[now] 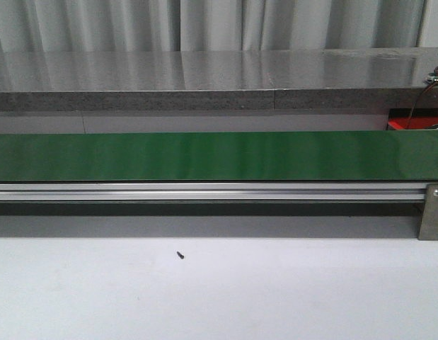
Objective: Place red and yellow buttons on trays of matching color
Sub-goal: 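Lower the left gripper toward a yellow-capped button on the table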
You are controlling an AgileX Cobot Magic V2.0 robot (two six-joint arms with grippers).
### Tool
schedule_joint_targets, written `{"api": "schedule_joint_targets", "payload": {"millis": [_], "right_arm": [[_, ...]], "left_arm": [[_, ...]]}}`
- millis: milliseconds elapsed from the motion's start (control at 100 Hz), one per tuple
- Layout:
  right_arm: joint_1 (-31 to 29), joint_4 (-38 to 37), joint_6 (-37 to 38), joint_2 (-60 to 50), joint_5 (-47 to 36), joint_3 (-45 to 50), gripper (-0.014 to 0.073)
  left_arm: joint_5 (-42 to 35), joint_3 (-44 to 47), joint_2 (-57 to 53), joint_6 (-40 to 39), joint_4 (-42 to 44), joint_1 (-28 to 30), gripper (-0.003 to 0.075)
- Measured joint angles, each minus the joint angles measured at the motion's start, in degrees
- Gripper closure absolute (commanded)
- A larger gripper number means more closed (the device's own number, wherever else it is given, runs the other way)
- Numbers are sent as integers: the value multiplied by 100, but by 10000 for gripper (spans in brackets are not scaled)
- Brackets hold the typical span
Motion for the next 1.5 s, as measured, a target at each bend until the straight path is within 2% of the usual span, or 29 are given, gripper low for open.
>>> {"api": "schedule_joint_targets", "payload": {"millis": [590, 1500], "right_arm": [[0, 0, 0, 0, 0, 0, 662], [0, 0, 0, 0, 0, 0, 662]], "left_arm": [[-677, -13, 409, 0, 49, 0, 153], [-1065, -15, 920, 0, -67, -156, 153]]}}
